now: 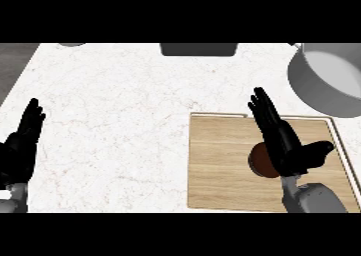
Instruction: Pick the cupcake from the tray and place it in the pot
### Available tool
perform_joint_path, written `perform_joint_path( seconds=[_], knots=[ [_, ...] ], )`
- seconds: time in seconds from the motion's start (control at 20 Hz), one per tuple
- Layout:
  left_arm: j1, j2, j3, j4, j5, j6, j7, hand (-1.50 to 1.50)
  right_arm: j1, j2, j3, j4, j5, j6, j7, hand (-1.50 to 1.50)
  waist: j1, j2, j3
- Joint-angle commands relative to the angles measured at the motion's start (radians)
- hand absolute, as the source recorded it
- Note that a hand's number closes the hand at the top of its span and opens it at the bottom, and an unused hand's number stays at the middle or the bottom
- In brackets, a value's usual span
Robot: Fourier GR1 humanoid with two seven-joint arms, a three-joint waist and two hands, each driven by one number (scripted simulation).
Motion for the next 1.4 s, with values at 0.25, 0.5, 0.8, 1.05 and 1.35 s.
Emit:
perform_joint_path(
  seconds=[0.25,0.5,0.8,1.05,1.35],
  knots=[
    [-0.16,-0.04,0.032,-0.125,0.081,-0.016,0.086,0.0,-0.179,-0.284,-0.291,0.195,-0.127,0.391,-0.213,1.5,-0.001,0.014,-0.008],
    [-0.18,-0.09,0.005,-0.081,0.102,-0.035,0.103,0.0,-0.123,-0.283,-0.259,0.462,0.125,0.318,-0.594,-1.5,-0.001,0.019,-0.009],
    [-0.203,-0.091,0.005,-0.138,0.08,0.001,0.227,0.0,-0.185,-0.335,-0.295,0.609,0.163,0.487,-0.844,-1.5,-0.008,0.009,-0.012],
    [-0.171,-0.11,-0.003,-0.143,0.052,-0.008,0.182,0.0,-0.239,-0.486,-0.253,0.498,0.195,0.629,-0.636,-1.5,-0.015,0.006,-0.014],
    [-0.149,-0.094,0.01,-0.171,0.068,-0.023,0.207,0.0,-0.203,-0.574,-0.069,0.3,0.379,0.675,-0.455,-1.5,-0.023,-0.002,-0.016]
  ],
)
